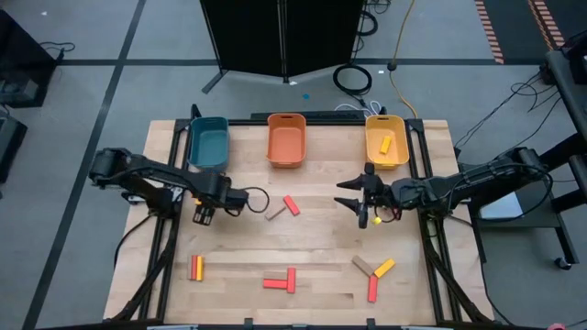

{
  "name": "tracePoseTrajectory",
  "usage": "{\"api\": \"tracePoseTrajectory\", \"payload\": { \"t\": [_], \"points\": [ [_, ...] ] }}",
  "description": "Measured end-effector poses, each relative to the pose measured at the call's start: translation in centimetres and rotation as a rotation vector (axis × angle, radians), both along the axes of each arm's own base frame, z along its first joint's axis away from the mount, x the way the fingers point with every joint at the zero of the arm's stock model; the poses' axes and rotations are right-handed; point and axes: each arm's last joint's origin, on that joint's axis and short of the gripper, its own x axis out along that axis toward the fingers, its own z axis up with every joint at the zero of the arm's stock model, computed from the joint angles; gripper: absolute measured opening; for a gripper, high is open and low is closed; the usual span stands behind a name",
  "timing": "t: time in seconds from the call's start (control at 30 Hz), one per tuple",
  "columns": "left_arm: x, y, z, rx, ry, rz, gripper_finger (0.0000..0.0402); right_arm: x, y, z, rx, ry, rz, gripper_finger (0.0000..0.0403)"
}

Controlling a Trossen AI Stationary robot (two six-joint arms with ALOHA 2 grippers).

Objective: Sort blocks
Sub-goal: Put the yellow block into the yellow bin

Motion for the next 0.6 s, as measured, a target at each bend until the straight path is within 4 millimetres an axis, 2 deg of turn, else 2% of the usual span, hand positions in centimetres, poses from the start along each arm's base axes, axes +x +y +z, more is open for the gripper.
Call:
{"api": "tracePoseTrajectory", "payload": {
  "t": [0.2, 0.33, 0.6],
  "points": [
    [-0.9, 0.7, 1.2, -0.019, -0.088, -0.019, 0.0258, 0.1, -0.1, 0.4, -0.055, -0.029, -0.016, 0.0199],
    [-1.1, 0.9, 1.2, 0.032, -0.050, -0.113, 0.0258, 0.0, -0.3, 0.4, -0.069, -0.027, -0.070, 0.0199],
    [-2.4, 1.8, -0.2, 0.040, 0.029, -0.091, 0.0258, 0.0, -0.3, 0.3, -0.074, -0.015, -0.067, 0.0199]
  ]
}}
